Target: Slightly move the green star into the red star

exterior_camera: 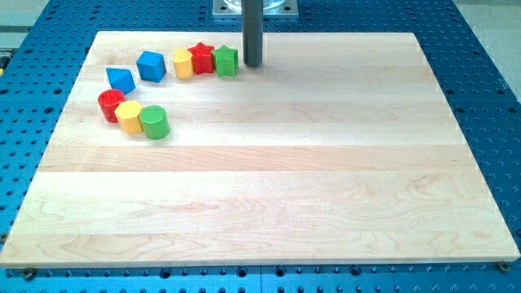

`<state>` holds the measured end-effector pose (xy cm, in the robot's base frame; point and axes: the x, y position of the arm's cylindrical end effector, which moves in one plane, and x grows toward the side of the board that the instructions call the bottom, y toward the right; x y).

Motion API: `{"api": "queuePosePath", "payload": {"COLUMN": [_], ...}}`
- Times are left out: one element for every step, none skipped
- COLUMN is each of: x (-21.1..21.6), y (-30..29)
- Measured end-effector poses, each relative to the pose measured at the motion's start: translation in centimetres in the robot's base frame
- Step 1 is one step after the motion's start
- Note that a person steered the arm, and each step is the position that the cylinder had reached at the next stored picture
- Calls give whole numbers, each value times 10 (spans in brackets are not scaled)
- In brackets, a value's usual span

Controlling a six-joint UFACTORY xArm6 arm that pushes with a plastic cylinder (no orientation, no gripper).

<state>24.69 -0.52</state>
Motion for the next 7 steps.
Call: {"api": "queuePosePath", "payload": {"x": [-2, 19, 66, 73, 85, 59, 40], "y": [8, 78, 132, 141, 84, 27, -6]}}
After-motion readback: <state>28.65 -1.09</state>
